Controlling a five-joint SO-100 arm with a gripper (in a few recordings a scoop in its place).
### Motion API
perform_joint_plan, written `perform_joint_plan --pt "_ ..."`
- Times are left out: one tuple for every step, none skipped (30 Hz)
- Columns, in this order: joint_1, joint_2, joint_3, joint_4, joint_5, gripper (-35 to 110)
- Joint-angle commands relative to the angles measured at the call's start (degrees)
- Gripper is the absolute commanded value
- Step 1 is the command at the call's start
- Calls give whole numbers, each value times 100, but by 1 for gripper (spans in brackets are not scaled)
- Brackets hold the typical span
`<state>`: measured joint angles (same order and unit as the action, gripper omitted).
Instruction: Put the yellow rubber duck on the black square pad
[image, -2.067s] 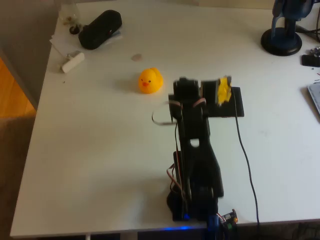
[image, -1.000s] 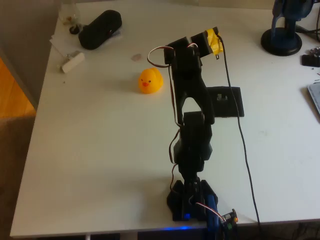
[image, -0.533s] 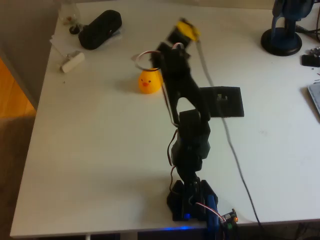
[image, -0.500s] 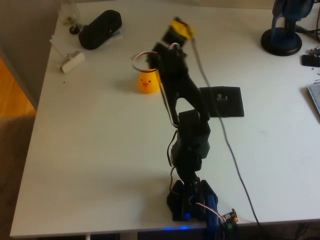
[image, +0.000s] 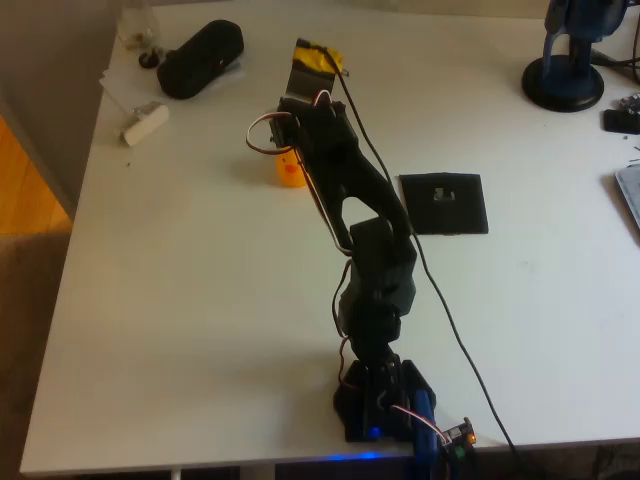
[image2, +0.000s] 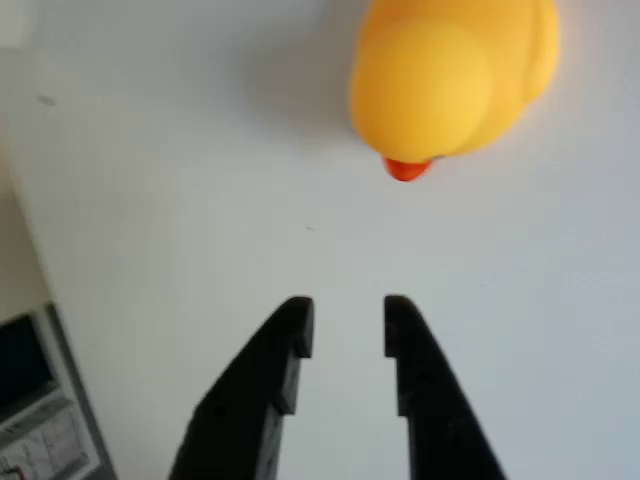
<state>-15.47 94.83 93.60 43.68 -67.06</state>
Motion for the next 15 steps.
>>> perform_joint_plan --pt "-105 -88 -123 26 -149 9" --pt "-105 -141 -88 26 -149 9" --pt "-105 -176 -62 26 -149 9" --pt "-105 -202 -35 26 -149 9" --pt "-105 -220 9 26 -141 10" --pt "-105 -220 53 26 -132 11" --pt "-114 -220 88 26 -105 13" --pt "-114 -220 114 26 -88 15" --pt "-114 -220 123 26 -88 18" --pt "-105 -229 123 26 -79 21" --pt "-97 -229 123 26 -79 24" --pt "-97 -229 123 26 -79 27" --pt "-88 -229 123 26 -79 29" --pt "-79 -229 123 26 -79 31" --pt "-79 -229 123 26 -79 33"
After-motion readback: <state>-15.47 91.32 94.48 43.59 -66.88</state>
